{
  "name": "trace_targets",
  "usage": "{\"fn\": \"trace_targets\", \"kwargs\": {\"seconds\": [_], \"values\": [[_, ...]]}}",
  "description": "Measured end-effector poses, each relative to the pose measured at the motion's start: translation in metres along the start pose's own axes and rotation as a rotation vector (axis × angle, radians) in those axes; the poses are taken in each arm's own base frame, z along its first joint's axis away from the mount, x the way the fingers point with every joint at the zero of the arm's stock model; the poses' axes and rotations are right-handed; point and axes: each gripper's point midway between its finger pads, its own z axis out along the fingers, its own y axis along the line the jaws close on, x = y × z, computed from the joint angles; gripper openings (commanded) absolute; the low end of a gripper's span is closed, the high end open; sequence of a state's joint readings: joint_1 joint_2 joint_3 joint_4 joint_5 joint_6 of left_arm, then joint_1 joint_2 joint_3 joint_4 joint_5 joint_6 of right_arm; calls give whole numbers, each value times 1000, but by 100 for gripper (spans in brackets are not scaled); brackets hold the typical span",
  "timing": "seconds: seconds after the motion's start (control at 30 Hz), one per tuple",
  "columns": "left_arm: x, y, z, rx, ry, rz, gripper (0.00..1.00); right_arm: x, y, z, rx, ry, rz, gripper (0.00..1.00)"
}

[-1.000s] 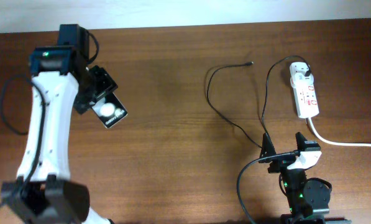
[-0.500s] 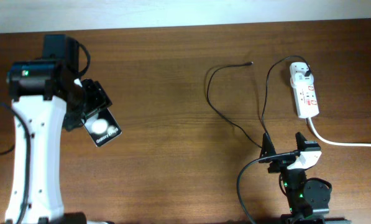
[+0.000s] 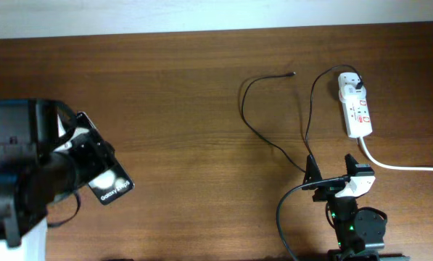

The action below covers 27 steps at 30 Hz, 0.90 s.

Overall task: Plug charger to phone and switch on socket
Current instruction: 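Lift the phone with the left gripper and tilt it upright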

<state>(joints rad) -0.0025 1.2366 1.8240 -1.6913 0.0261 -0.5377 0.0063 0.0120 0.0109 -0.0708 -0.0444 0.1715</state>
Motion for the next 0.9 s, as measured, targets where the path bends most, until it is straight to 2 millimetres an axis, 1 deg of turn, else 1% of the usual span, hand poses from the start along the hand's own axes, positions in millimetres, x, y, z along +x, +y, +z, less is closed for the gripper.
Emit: {"fn": "trace_targets", "kwargs": {"seconds": [0.07,0.17,0.27,0.33,0.47,0.5,0.77,0.9], "values": [[9,4,-4,11,-9,0,61,0,0,0,0,0,0,99],[22,11,6,-2,21,-1,61,0,0,0,0,0,0,99],[29,14,33,-12,67,-2,60,0,0,0,0,0,0,99],[35,12,56,-8,113,-5,61,0,0,0,0,0,0,99],[44,10,89,14,161,-9,61,0,0,0,0,0,1,99],[50,11,101,13,188,-12,61,0,0,0,0,0,0,99],[68,15,140,23,251,-20,60,0,0,0,0,0,0,99],[70,15,151,17,278,-23,59,0,0,0,0,0,0,99]]}}
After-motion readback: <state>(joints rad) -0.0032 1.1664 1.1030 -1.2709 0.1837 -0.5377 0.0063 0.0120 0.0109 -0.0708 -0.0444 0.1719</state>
